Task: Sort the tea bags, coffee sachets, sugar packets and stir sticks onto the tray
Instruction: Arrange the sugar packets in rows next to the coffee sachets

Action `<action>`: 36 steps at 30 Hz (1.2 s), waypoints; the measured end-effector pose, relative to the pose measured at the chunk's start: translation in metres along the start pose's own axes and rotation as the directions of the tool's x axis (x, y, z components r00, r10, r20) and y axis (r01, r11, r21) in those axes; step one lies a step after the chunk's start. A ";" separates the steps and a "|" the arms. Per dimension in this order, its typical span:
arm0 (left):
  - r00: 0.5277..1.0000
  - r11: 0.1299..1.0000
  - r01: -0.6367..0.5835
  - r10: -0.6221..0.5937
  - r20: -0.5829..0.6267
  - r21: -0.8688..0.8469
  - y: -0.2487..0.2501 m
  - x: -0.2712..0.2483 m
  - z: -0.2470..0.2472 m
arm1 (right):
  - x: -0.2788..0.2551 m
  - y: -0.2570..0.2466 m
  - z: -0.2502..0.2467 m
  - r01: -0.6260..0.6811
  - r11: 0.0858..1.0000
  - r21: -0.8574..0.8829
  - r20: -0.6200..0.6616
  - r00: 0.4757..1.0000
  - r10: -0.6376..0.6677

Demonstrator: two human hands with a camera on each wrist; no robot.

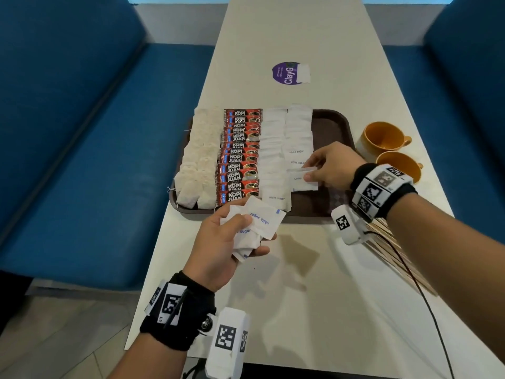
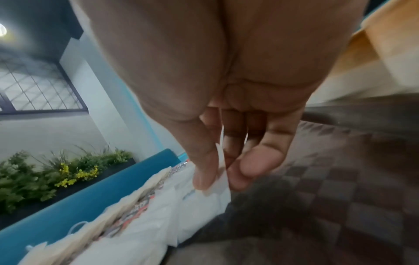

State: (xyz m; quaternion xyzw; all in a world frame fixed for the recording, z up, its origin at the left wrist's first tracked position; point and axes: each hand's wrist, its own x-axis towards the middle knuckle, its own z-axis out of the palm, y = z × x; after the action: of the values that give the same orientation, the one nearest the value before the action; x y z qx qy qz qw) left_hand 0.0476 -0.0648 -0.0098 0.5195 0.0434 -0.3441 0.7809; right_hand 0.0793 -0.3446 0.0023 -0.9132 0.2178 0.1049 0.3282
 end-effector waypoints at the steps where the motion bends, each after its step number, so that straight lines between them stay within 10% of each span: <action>1: 1.000 1.000 0.001 -0.001 -0.005 -0.001 0.000 0.000 -0.002 | 0.006 0.000 0.001 -0.008 1.000 -0.019 0.004 1.000 0.008; 15: 0.999 1.000 0.028 -0.028 -0.027 0.013 -0.002 0.002 -0.011 | 0.032 -0.003 -0.001 0.020 0.991 -0.136 -0.132 0.991 -0.038; 36: 0.997 1.000 0.023 -0.022 -0.071 0.008 -0.004 0.006 -0.012 | 0.048 -0.017 0.005 0.045 0.968 -0.246 0.017 0.999 -0.043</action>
State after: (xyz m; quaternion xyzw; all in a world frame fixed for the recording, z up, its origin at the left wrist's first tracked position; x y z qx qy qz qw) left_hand 0.0537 -0.0584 -0.0209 0.5344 0.0756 -0.3344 0.7726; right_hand 0.1291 -0.3449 -0.0080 -0.9508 0.1809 0.1290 0.2158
